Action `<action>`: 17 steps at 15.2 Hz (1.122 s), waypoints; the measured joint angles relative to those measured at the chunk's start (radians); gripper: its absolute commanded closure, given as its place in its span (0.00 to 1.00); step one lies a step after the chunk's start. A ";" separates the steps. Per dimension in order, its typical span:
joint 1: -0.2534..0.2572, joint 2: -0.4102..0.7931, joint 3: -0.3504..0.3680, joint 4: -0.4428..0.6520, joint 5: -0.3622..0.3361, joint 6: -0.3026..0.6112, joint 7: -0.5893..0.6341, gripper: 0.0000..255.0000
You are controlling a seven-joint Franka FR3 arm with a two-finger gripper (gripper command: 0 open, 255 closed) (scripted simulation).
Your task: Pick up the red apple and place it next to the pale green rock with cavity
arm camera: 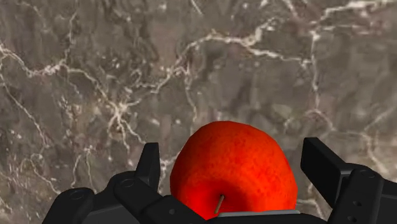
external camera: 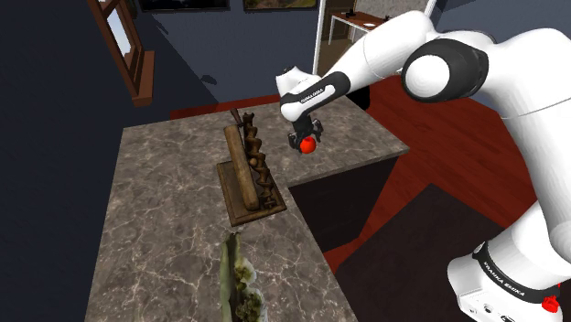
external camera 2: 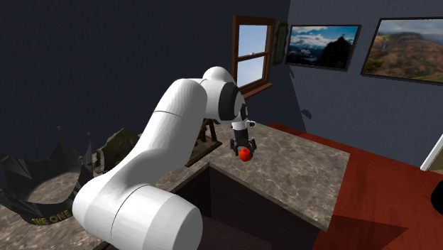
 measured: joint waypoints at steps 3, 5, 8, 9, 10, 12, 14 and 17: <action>-0.001 0.003 0.000 -0.004 -0.001 0.008 0.001 0.00; 0.000 0.003 -0.001 -0.005 -0.001 0.008 0.002 0.00; 0.000 0.003 0.000 -0.005 -0.001 0.009 0.002 1.00; 0.000 0.003 -0.001 -0.005 -0.001 0.009 0.002 1.00; 0.000 0.003 -0.001 -0.005 -0.001 0.008 0.002 1.00; 0.000 0.002 0.000 -0.005 -0.001 0.008 0.002 1.00; 0.000 0.002 0.000 -0.005 -0.001 0.008 0.002 1.00; 0.000 0.002 0.000 -0.005 -0.001 0.008 0.002 1.00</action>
